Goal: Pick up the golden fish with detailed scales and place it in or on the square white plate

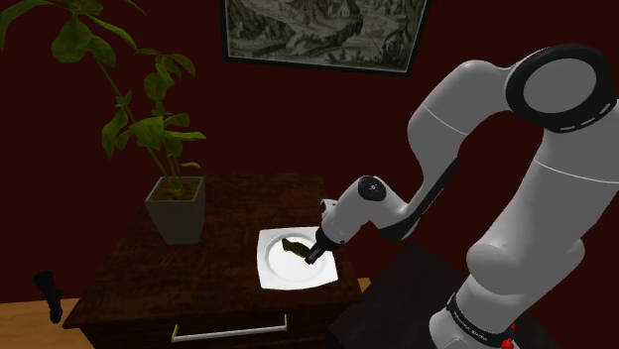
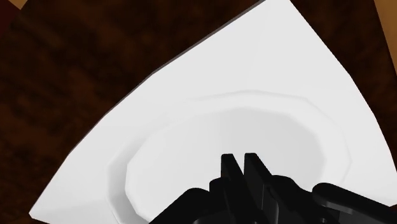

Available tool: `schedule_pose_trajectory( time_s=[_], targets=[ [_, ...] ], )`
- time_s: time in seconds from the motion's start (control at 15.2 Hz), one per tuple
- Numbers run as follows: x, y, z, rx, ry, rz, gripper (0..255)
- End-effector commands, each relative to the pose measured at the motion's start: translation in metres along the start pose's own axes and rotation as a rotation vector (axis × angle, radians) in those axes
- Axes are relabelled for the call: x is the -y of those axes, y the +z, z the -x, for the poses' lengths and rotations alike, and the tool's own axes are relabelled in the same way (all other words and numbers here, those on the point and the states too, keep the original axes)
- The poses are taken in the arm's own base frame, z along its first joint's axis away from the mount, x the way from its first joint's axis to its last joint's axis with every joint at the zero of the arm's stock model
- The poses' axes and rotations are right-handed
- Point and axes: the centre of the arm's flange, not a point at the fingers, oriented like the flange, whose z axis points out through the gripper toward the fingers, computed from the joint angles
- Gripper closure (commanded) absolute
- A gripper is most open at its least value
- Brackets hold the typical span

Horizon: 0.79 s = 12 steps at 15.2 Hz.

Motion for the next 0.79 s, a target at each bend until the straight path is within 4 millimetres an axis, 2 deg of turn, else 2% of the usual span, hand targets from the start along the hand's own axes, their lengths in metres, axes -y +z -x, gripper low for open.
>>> schedule_pose_trajectory(
  time_s=[0.0, 0.07, 0.13, 0.46, 0.73],
  targets=[
    [0.000, 0.000, 0.000, 0.000, 0.000, 0.000, 255],
    [0.000, 0.000, 0.000, 0.000, 0.000, 0.000, 255],
    [0.000, 0.000, 0.000, 0.000, 0.000, 0.000, 0],
    [0.000, 0.000, 0.000, 0.000, 0.000, 0.000, 0],
    [0.000, -0.050, 0.000, 0.000, 0.000, 0.000, 0]
  ],
)
